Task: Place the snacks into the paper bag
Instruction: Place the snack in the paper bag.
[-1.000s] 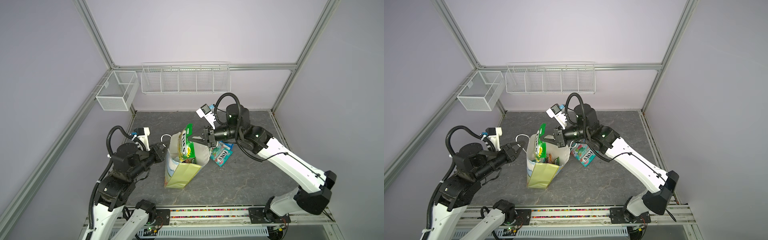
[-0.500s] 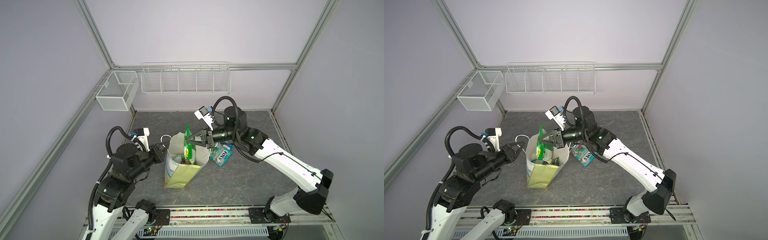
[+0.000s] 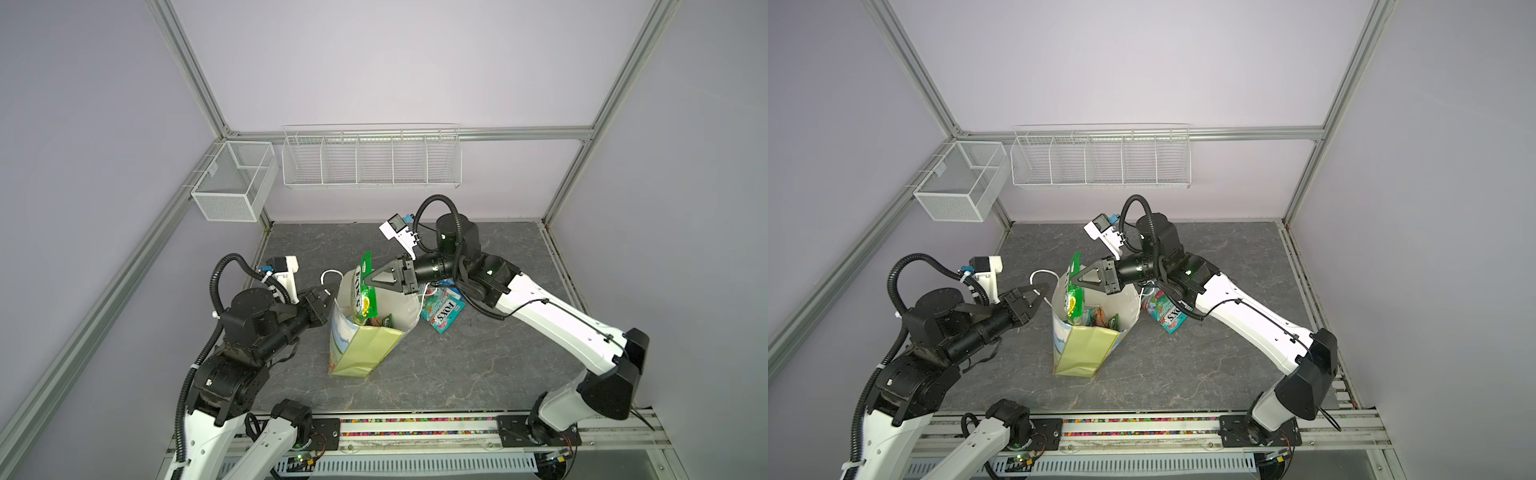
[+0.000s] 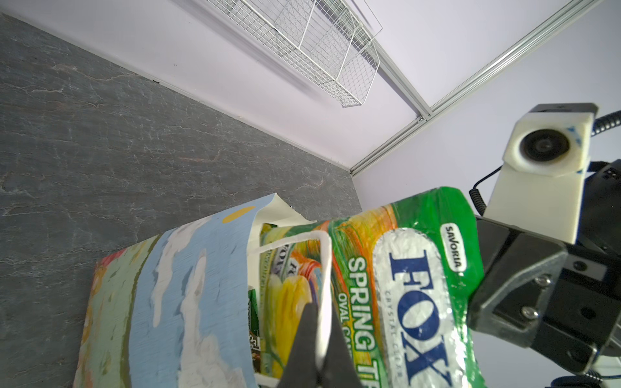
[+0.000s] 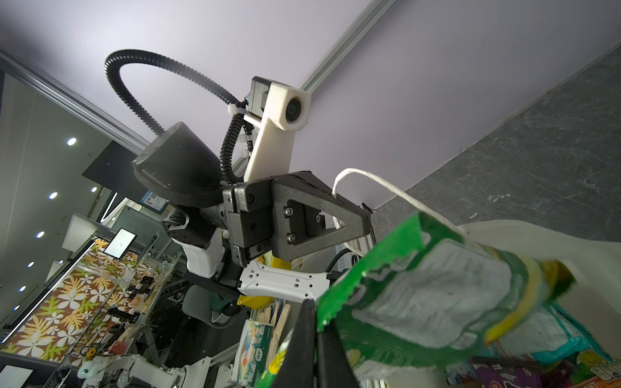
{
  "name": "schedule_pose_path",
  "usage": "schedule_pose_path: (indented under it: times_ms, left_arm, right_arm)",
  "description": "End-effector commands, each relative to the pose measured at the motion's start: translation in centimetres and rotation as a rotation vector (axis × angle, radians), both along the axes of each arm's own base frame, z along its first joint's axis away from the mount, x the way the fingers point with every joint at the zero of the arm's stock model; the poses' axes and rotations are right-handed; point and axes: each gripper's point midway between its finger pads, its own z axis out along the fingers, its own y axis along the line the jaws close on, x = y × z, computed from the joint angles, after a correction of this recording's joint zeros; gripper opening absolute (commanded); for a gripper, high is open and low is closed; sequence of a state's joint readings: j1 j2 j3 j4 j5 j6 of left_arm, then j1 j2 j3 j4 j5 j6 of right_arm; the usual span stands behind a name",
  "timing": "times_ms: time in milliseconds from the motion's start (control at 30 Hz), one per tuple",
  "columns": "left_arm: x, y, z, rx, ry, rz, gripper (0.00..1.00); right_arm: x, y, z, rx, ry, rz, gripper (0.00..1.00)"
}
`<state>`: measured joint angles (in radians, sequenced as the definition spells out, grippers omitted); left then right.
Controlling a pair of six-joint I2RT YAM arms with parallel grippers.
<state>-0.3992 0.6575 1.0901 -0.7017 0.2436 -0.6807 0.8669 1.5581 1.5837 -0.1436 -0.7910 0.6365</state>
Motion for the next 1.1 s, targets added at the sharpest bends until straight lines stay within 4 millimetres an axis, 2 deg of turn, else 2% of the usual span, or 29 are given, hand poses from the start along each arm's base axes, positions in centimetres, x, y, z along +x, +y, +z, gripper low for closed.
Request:
schedule_pose_path:
  times_ms: [0,433,1067]
  left_arm:
    - [-0.5,0.3,2.1,-0.021,-0.069,0.002,0.00]
    - [-0.5,0.4,2.4,-0.023,-0.075,0.006,0.00]
    - [-0.6,0.7,2.4,-0.006,-0.079,0.015,0.00]
  right_arm:
    - [-0.8,0.2,2.5,0.074,-0.036,0.035,0.07]
    - [-1.6,1.2,1.3,0.071,-0.006,0.061,0.07]
    - [-1.2,2.0,0.5,0.080,0.034,0.067,0.07]
